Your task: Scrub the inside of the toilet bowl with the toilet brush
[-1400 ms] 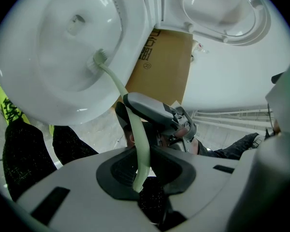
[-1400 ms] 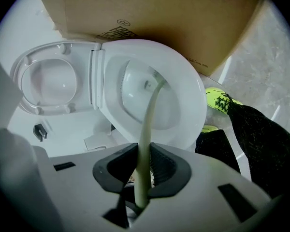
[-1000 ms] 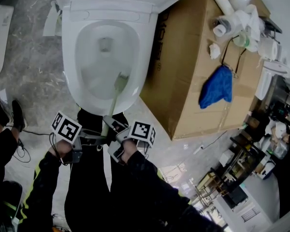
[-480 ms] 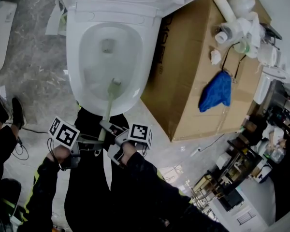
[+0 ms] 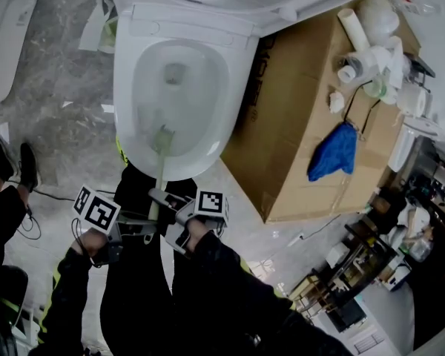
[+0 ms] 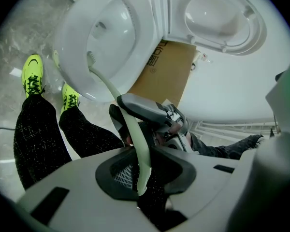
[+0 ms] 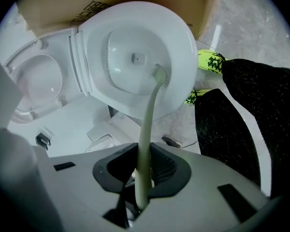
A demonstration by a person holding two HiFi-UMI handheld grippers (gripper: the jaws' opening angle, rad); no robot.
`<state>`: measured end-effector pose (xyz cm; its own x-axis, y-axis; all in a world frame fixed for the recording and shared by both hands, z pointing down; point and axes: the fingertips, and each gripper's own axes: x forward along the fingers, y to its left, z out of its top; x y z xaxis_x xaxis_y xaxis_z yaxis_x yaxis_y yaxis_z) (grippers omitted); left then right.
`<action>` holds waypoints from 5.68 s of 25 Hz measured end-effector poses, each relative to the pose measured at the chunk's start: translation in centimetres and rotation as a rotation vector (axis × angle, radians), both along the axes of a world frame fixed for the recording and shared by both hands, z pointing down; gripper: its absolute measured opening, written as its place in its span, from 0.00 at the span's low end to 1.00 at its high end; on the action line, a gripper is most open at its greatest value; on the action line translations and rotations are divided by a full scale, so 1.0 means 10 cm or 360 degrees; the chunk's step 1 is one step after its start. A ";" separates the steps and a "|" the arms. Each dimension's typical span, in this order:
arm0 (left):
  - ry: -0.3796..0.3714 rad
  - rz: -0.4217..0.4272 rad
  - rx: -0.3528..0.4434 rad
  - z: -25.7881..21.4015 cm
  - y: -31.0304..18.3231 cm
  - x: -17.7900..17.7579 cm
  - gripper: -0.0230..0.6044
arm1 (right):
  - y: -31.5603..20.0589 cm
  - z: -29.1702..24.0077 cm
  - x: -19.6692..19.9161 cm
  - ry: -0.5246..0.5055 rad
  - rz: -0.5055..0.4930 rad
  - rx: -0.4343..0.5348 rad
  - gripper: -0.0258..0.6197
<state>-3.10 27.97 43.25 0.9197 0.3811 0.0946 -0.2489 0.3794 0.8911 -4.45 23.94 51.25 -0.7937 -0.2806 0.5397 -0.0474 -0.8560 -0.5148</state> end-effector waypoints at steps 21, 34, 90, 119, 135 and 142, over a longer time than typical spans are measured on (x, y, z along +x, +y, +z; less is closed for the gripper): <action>-0.0262 -0.0199 0.0007 0.11 -0.39 -0.04 0.16 | -0.41 0.04 -0.20 -0.0328 -0.0122 0.0087 0.15; -0.0428 -0.0336 0.0057 0.26 -0.75 0.06 0.16 | -0.81 0.11 -0.17 -0.0384 -0.0296 0.0243 0.14; -0.0354 -0.0357 0.0454 0.86 -1.59 0.29 0.17 | -1.83 0.56 0.19 -0.0111 -0.0291 0.0692 0.14; -0.0225 -0.0159 0.0485 0.92 -1.51 0.48 0.18 | -1.77 0.66 0.48 0.0109 -0.0057 0.0644 0.14; -0.0157 -0.0102 0.0438 0.83 -1.34 0.54 0.17 | -1.58 0.60 0.62 0.0172 0.0040 0.0561 0.14; -0.0124 -0.0109 0.0352 0.79 -1.17 0.53 0.17 | -1.39 0.58 0.63 0.0175 0.0070 0.0493 0.14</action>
<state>2.16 16.23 51.20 0.9292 0.2804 0.2406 -0.3006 0.1953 0.9335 1.82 10.00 57.00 -0.7189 -0.4773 0.5053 -0.0839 -0.6621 -0.7447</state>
